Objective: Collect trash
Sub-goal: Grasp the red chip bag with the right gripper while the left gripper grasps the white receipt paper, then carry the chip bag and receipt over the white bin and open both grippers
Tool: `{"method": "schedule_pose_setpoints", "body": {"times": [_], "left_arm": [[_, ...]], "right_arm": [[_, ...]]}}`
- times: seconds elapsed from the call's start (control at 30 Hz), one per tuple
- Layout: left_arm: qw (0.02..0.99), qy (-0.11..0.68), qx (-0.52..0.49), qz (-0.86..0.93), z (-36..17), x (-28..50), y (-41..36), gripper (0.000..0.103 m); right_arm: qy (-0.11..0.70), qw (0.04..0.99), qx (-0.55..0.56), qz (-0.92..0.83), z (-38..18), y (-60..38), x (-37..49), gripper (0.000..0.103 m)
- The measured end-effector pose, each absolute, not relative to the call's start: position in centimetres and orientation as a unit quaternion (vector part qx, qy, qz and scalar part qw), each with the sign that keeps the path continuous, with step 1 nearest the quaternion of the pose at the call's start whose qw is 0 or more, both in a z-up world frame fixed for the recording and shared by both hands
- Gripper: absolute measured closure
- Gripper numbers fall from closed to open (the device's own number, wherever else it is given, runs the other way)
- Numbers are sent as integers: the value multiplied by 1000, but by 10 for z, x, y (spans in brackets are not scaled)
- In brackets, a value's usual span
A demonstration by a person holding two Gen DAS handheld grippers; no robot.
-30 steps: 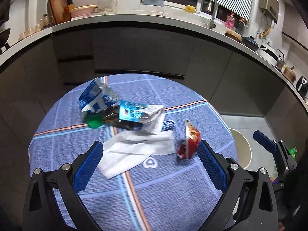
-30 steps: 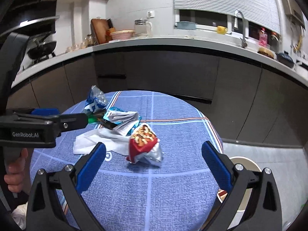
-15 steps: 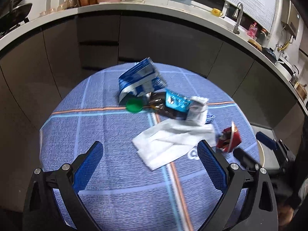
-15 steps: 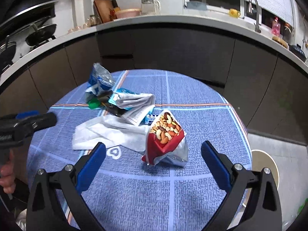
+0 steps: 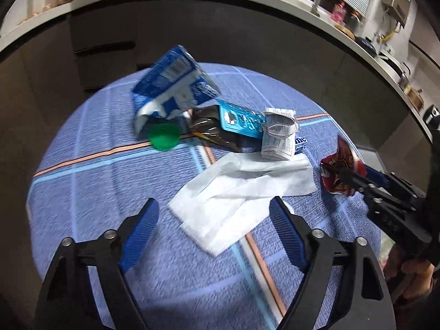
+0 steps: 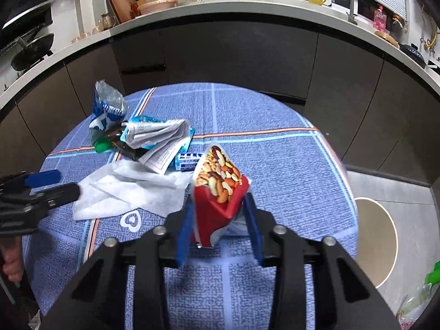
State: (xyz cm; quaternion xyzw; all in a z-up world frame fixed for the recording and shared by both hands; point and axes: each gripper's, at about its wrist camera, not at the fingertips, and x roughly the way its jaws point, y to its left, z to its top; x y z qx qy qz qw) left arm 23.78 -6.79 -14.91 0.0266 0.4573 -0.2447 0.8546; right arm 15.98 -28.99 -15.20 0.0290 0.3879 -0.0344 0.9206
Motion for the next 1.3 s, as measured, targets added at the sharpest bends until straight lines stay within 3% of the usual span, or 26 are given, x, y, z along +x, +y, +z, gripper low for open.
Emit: {"method": "schedule_pose_setpoints", "body": {"times": [0.13,0.37,0.57,0.67,0.83,0.9,1.0,1.1,1.3], "left_arm": [[843,462,12,-276,-145,251,-86,35],[843,441,35,-307,-129,270,-138,56],[846,435,59,-301,-131,282,-171,54],[846,442,63,-293,-136,286,-180,49],[841,457,56,-283,-143,295,-187,50],[836,469,51,-281,-148,297,-186,74],[834,476,45,-277,-151,298,-184,80],[835,474,41,-277,-148,295,-181,92],[844,456,31,-280,-128,280,-172,98]], "right_arm": [[380,924,38,-28,-145,-295,151,76],[379,924,52,-21,-143,-300,139,76],[380,922,72,-19,-143,-309,131,76],[379,922,77,-18,-143,-311,130,76],[377,922,81,-15,-142,-313,127,76],[377,922,83,-14,-141,-314,126,76],[374,923,86,-11,-139,-315,125,76],[370,925,90,-7,-135,-317,122,76],[357,930,92,0,-125,-318,113,76]]}}
